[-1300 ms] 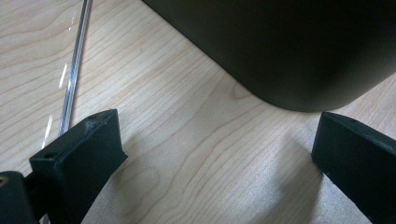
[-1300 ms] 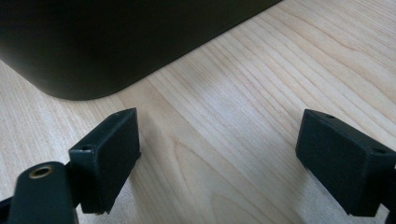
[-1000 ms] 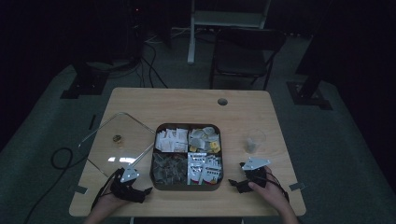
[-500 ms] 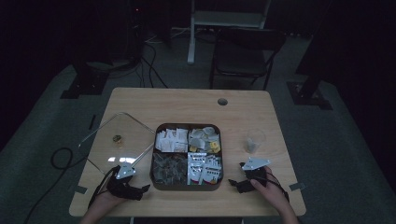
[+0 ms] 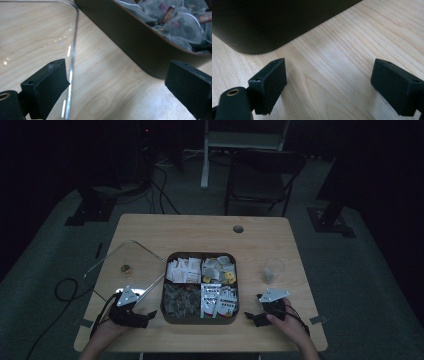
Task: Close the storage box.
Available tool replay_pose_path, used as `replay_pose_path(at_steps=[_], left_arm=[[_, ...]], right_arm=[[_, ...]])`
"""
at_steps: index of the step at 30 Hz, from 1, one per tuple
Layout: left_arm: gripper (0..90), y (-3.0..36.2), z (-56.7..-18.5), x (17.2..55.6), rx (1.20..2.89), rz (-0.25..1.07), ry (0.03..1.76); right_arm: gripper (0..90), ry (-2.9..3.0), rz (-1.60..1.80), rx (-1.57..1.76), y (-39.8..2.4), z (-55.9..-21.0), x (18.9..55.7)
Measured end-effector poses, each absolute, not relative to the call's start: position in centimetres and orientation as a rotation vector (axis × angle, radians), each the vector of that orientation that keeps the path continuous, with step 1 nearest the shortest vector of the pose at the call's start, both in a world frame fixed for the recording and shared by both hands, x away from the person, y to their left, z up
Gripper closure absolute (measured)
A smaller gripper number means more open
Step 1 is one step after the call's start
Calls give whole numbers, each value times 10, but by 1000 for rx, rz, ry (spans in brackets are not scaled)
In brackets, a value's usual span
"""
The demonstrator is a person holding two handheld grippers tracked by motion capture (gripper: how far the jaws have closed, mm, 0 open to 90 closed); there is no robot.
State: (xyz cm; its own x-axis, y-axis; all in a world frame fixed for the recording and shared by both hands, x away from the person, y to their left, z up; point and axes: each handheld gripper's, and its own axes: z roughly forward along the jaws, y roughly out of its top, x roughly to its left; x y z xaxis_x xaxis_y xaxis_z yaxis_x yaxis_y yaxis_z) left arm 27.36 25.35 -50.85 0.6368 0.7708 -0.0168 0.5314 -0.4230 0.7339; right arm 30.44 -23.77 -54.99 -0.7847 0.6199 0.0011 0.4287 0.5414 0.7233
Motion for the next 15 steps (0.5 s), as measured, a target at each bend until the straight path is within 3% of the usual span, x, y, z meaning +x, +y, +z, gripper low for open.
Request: replay_pose_path(at_steps=[15], left_arm=[[51,272,-493,295,2014,525,1116]], right_arm=[[128,2525,1081,879,-238,-550,304]])
